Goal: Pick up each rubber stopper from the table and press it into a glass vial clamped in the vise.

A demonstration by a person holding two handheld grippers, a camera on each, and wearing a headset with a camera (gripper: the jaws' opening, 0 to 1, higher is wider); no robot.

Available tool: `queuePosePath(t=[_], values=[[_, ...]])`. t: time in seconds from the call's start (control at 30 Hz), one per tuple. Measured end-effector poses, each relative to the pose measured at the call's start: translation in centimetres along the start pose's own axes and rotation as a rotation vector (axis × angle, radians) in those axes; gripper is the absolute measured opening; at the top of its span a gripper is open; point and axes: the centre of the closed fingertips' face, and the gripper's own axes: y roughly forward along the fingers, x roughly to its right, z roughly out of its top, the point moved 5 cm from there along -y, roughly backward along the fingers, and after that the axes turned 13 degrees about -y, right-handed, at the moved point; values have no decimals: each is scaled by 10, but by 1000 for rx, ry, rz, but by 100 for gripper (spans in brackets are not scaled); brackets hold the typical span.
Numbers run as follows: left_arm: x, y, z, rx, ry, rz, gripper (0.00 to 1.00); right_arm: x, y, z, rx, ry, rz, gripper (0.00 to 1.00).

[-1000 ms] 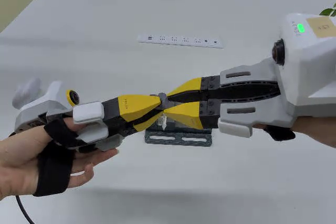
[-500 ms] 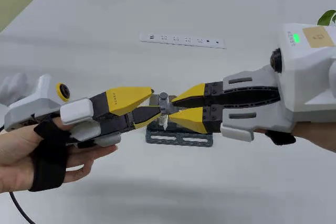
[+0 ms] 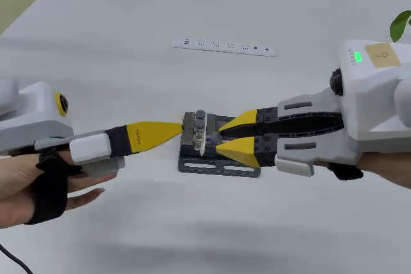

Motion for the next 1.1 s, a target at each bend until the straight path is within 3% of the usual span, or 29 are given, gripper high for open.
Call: queuePosePath(t=[0.23, 0.3, 0.4, 0.5, 0.57, 0.67, 0.73, 0.9, 1.1], values=[[-13, -6, -1, -65, 173, 133, 99, 0, 0, -4, -11, 6, 7, 5], [-19, -8, -1, -91, 249, 181, 99, 0, 0, -7, -16, 8, 10, 5], [-26, -11, 1, -99, 342, 251, 99, 0, 1, -10, -24, 11, 15, 5], [-33, -14, 0, -145, 469, 317, 99, 0, 0, -15, -34, 17, 20, 5], [-37, -16, 1, -153, 503, 334, 98, -1, 0, -17, -39, 20, 29, 5], [-46, -21, 2, -183, 606, 395, 97, -1, 1, -21, -55, 18, 37, 5], [-44, -20, -3, -200, 639, 405, 96, 0, 1, -22, -62, 26, 42, 5], [-40, -20, -10, -253, 788, 448, 94, 0, 3, -30, -90, 30, 65, 5], [-40, -23, -15, -260, 787, 454, 92, 4, 6, -39, -132, 22, 104, 5]])
